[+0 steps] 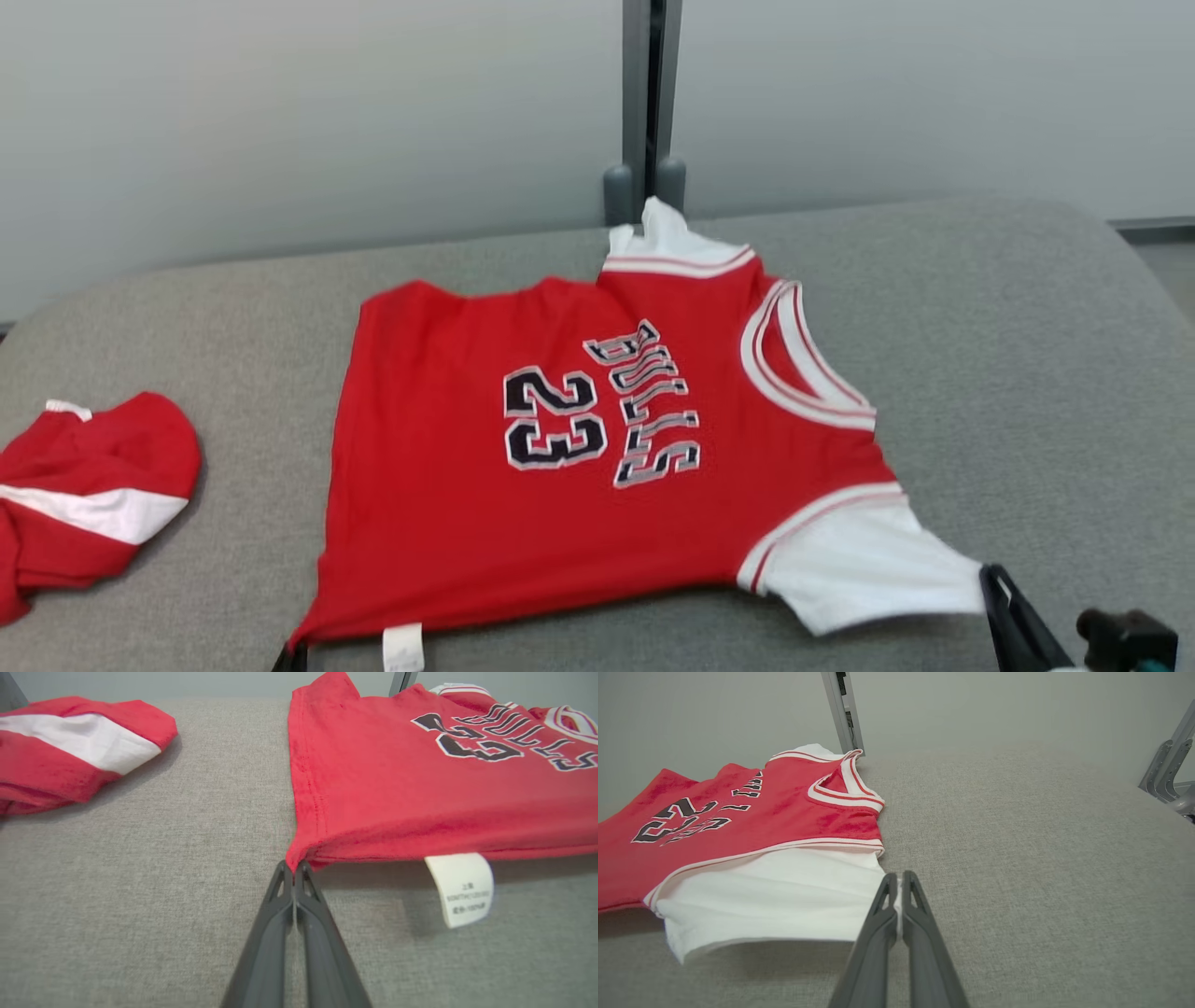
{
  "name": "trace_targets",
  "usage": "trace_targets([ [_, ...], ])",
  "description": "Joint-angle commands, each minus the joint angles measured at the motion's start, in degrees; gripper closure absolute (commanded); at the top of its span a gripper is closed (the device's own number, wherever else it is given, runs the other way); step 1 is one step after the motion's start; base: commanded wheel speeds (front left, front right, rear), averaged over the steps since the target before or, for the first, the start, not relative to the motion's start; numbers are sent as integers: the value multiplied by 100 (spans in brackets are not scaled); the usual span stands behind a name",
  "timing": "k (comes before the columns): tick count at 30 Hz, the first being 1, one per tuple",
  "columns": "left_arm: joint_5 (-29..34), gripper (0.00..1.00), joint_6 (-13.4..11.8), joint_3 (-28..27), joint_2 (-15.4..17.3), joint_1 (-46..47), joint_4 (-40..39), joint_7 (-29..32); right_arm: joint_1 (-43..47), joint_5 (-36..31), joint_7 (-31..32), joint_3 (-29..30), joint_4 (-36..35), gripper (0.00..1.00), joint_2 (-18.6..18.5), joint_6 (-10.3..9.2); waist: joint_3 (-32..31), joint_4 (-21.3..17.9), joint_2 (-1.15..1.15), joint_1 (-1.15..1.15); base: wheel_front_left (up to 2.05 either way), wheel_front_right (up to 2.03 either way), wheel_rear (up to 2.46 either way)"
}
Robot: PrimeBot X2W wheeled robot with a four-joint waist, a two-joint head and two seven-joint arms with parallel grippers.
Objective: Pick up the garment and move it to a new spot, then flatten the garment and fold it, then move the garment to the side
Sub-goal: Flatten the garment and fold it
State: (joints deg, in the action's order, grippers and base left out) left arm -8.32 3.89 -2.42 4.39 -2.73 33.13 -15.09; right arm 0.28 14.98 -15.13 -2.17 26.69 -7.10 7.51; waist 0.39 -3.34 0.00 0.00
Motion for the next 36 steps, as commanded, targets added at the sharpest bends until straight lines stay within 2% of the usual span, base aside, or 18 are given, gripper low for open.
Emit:
trace_targets([
  [1, 36, 100, -4, -76, 19, -116, -17, -9, 151, -34, -1, 19, -19, 100, -60, -4, -204, -106, 0, 0, 0, 0, 0],
  [10, 26, 100, -23, -374, -80, -691, 5, -9, 949, -37, -1, -148, -92, 100, -202, -4, -504, -98, 0, 0, 0, 0, 0],
  [15, 93, 100, 15, -450, -105, -720, -321, -9, 962, -41, -1, -96, -335, 100, -238, -4, -492, -34, 0, 0, 0, 0, 0],
  [19, 154, 100, 82, -402, -120, -494, -638, -10, 568, -57, -1, -113, -451, 100, -178, -4, -387, 20, 0, 0, 0, 0, 0],
  [23, 235, 100, 134, -309, -132, -157, -707, -9, -20, 21, -1, -226, -224, 100, -186, -4, -251, 107, 0, 0, 0, 0, 0],
  [31, 445, 100, 230, -69, -76, 844, -182, -9, -1231, -166, -2, -410, 521, 100, -346, -3, 202, 234, 0, 0, 0, 0, 0],
  [36, 547, 100, 260, 91, -30, 1455, 183, -8, -1955, -304, -1, -453, 1010, 100, -299, -3, 649, 248, 0, 0, 0, 0, 0],
])
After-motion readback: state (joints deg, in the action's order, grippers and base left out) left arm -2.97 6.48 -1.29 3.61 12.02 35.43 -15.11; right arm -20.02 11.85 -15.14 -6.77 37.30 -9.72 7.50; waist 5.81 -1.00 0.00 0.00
